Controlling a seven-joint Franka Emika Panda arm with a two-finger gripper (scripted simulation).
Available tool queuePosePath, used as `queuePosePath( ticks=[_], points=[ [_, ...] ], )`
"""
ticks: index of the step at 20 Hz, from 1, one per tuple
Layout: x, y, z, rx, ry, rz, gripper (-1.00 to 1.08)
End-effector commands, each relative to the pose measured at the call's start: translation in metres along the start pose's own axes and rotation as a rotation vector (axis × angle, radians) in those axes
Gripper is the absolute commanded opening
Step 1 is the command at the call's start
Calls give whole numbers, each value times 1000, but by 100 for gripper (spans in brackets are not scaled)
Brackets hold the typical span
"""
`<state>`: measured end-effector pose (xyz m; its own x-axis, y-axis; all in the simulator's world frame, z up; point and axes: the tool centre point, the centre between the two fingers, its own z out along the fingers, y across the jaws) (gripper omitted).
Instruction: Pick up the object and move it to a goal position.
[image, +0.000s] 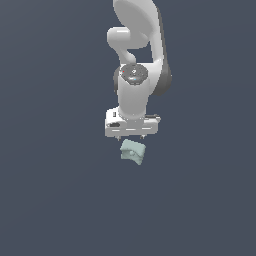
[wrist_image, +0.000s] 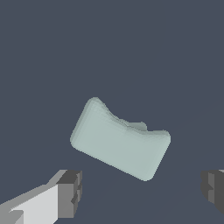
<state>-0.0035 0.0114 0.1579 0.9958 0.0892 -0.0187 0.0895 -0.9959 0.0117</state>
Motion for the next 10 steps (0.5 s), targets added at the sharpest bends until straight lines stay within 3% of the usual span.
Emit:
queuePosePath(
  ticks=[1,10],
  points=[
    [0,0,1,0,0,-27,100],
    [2,-1,5,-1,1,-198,100]
  ],
)
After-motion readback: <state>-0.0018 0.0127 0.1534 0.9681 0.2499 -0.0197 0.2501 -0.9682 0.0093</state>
